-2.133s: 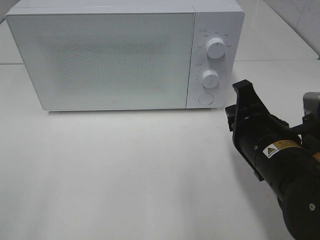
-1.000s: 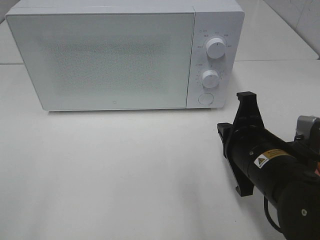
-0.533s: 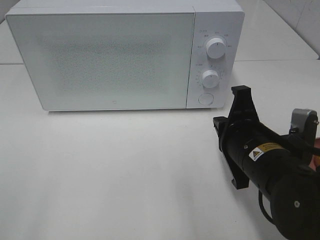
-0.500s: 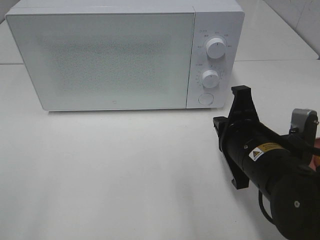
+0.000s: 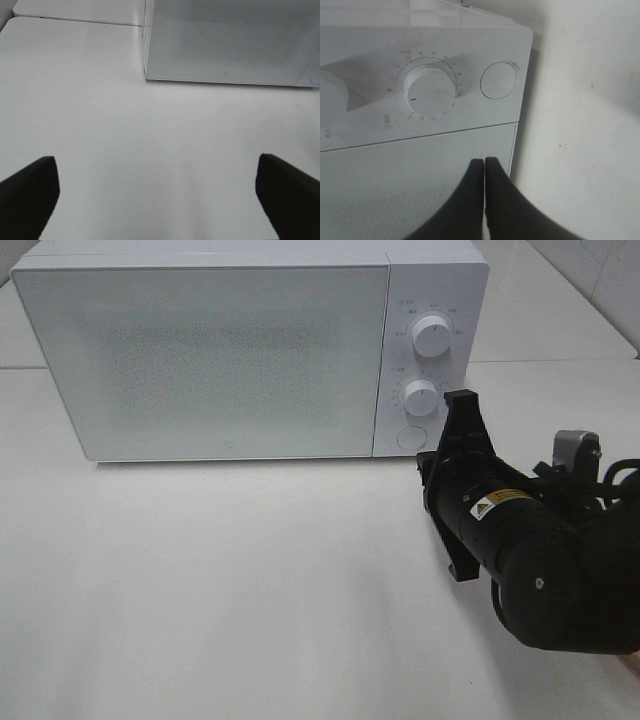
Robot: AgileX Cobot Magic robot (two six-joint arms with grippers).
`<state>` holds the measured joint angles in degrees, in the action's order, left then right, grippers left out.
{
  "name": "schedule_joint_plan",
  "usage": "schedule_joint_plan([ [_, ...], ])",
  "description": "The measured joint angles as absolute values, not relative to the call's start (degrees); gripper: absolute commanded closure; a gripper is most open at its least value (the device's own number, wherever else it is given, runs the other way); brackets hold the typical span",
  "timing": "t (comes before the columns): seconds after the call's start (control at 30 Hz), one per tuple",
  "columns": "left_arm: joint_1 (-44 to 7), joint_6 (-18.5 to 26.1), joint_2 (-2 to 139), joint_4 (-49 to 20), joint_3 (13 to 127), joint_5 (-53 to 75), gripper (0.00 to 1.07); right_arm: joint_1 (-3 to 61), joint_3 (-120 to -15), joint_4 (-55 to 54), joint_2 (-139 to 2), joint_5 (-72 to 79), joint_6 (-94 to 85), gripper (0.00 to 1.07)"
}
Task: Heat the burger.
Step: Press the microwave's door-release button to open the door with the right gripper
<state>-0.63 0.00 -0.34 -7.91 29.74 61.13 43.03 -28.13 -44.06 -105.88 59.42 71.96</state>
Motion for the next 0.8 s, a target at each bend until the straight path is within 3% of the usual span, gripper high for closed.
schedule_joint_plan([
  [0.8, -0.63, 0.00, -0.34, -7.91, 29.74, 61.13, 0.07, 33.80, -42.34, -39.19, -118.14, 53.11, 72.88, 1.07],
])
